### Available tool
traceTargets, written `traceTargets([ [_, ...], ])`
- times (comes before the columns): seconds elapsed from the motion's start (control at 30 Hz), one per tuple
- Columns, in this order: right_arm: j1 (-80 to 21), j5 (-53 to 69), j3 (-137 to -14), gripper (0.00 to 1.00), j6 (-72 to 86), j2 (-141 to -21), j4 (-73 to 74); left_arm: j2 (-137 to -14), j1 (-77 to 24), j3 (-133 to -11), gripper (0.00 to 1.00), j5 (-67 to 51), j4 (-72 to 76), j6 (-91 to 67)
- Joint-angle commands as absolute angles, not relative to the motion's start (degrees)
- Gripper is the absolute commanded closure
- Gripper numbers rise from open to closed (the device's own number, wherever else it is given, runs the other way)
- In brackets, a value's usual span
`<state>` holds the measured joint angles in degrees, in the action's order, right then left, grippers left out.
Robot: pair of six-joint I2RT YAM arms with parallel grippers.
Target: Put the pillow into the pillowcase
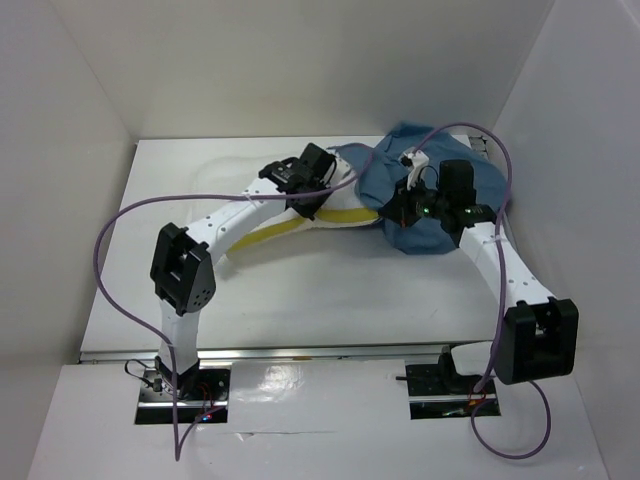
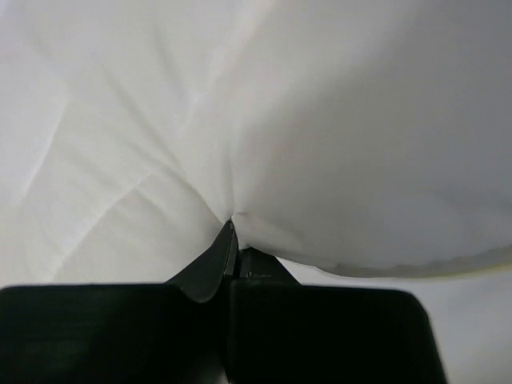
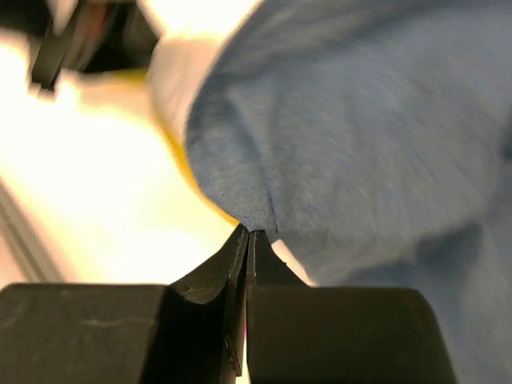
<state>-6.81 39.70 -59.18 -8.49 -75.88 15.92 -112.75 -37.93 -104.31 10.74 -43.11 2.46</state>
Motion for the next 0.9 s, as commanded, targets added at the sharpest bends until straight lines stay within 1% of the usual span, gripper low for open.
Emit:
traceTargets([
  [0.0,-7.9,44.7,-61.1,1.0,-9.7,-72.4,23.4,-113.9,-35.0,-109.2,1.0,11.2,-38.8,0.3],
  [0.17,-7.9,44.7,-61.1,1.0,-10.8,-71.9,25.1,-113.9,-34.4,-109.2,1.0,11.2,-38.8,0.3],
  [0.3,-8.4,44.7,-61.7,1.0,-10.3,-74.4,24.6,-112.7,-34.4,-108.1,1.0,11.2,-38.8,-0.3],
  [0.47,-13.2,43.5,-64.0,1.0,-6.9,-77.1,20.4,-112.7,-34.4,-108.1,1.0,10.1,-38.8,-1.3],
  [0.73,-22.3,43.0,-68.8,1.0,-1.9,-80.2,19.3,-113.2,-34.4,-110.4,1.0,10.1,-38.8,-1.9],
  [0.87,-26.0,42.5,-73.9,1.0,0.8,-82.4,17.5,-113.7,-34.4,-110.4,1.0,10.1,-38.8,-3.0],
])
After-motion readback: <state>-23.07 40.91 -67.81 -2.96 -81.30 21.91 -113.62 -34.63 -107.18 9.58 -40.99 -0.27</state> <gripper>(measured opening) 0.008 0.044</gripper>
